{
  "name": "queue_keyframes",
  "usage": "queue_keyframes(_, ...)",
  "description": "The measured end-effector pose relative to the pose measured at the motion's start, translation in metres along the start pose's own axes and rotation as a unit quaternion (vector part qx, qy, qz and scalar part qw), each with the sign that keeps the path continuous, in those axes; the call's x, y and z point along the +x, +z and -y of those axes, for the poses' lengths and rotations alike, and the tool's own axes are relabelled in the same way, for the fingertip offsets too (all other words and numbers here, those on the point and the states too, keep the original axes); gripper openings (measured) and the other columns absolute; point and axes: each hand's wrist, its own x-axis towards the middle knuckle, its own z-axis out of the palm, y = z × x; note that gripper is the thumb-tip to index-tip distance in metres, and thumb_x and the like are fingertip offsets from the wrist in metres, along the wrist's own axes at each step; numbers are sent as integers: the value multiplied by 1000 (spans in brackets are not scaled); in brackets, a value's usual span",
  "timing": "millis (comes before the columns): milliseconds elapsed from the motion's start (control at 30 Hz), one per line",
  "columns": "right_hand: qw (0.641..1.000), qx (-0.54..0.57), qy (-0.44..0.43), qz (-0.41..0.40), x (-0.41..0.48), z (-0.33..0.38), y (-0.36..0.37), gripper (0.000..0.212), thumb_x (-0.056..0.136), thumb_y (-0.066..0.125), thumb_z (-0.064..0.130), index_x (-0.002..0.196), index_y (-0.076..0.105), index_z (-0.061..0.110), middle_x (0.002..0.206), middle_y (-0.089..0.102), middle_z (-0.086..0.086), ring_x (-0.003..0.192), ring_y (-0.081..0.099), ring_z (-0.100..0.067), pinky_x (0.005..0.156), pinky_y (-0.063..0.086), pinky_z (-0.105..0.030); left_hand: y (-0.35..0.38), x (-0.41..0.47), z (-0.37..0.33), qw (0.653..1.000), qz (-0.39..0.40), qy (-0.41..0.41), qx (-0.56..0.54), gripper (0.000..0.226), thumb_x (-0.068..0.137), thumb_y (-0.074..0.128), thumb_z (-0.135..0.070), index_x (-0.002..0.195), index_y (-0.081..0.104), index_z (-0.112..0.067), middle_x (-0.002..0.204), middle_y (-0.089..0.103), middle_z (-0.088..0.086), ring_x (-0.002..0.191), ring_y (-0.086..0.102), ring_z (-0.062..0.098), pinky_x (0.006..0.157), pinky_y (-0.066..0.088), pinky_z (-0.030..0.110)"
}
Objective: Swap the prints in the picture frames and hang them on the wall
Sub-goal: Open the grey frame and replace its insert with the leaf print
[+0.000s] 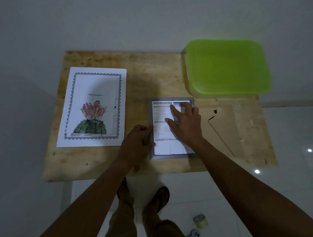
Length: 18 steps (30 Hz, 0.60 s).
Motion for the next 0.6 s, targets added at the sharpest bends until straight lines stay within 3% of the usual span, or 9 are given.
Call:
queue_keyframes(333,1000,3,-8,18,1,-7,-5,48,90,59,63,128,66,35,139,50,-5,117,43,-34,87,41,-45,-5,0,0,1000,10,-1,-8,64,87,70,-35,146,47,-25,133,51,-4,104,57,14,85,56,34)
queue_keyframes(600,999,5,40,-13,-12,3,-10,57,86,59,65,131,63,29,144,49,-7,125,47,-33,93,41,-48,-3,-4,-13,999,-31,-26,-19,63,86,73,-26,142,48,-15,120,53,4,92,58,17,74,40,16)
